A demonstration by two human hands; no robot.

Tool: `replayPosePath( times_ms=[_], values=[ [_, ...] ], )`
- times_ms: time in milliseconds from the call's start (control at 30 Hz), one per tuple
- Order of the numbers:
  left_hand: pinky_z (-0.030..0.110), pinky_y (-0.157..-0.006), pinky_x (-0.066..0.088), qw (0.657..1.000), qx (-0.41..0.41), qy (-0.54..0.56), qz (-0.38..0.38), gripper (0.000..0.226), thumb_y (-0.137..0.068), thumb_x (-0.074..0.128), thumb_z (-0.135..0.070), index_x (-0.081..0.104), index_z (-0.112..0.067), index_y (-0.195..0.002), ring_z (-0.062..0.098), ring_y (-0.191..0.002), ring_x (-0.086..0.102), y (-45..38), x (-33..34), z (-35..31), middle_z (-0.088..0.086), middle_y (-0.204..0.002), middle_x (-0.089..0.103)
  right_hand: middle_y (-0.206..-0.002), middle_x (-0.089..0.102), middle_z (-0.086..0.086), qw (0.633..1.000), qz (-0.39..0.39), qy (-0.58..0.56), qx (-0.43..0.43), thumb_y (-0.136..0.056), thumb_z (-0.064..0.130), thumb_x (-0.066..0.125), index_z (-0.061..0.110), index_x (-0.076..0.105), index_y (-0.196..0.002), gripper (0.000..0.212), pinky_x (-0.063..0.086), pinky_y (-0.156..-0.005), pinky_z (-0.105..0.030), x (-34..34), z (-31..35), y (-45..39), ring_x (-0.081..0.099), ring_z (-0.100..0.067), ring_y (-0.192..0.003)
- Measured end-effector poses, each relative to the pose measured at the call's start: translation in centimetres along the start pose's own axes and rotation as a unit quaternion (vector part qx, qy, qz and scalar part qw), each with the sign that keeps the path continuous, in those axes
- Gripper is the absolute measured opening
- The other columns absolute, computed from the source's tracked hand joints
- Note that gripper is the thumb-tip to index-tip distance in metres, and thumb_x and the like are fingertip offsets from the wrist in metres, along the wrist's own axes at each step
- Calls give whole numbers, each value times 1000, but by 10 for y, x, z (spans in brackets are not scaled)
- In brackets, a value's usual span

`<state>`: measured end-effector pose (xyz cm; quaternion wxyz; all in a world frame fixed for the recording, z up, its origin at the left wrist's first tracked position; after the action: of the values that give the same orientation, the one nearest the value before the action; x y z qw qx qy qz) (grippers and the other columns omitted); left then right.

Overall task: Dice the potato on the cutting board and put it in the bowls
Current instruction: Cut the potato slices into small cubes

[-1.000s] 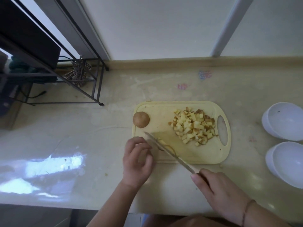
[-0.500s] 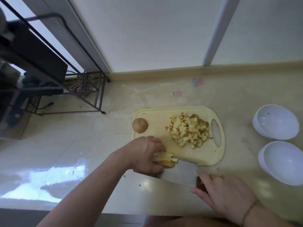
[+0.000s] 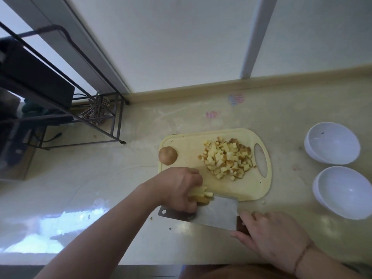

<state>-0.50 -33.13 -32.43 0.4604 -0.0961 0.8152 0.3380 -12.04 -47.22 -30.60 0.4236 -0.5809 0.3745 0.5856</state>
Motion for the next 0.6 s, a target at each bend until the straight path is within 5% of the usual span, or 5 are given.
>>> replayPosePath(
  times_ms=[233, 367, 600],
  values=[
    [33, -76, 49, 999, -9, -40, -26, 53, -75, 70, -52, 62, -23, -118, 16, -96, 56, -17, -12, 24, -7, -108, 59, -37, 53, -2, 1000, 4, -19, 11, -102, 63, 4, 21, 72, -66, 88, 23, -27, -23, 2, -15, 22, 46, -18, -22],
    [36, -82, 47, 997, -17, -78, -12, 55, -81, 67, -53, 58, -29, -130, 14, -105, 54, -26, -8, 31, -10, -119, 56, -42, 60, -3, 999, 0, -30, 34, -100, 68, 11, 16, 76, -75, 88, 41, -23, -33, 3, -37, 52, 53, -20, -26],
    [38, -93, 43, 997, -42, -55, -28, 55, -86, 71, -52, 56, -36, -137, 14, -114, 53, -27, -6, 42, -11, -136, 51, -39, 56, 3, 994, -5, -69, 87, -98, 73, 17, 19, 66, -61, 83, 40, -22, -32, -4, -67, 85, 52, -11, -27]
  ],
)
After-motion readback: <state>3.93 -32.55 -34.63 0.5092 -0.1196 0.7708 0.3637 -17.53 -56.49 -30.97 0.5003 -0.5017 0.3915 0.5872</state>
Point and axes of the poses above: each hand's wrist, its own y-axis away from the middle knuckle, its own x-axis out of the palm, z = x × y, the point moved 8 cm from there along -y, towards the middle knuckle
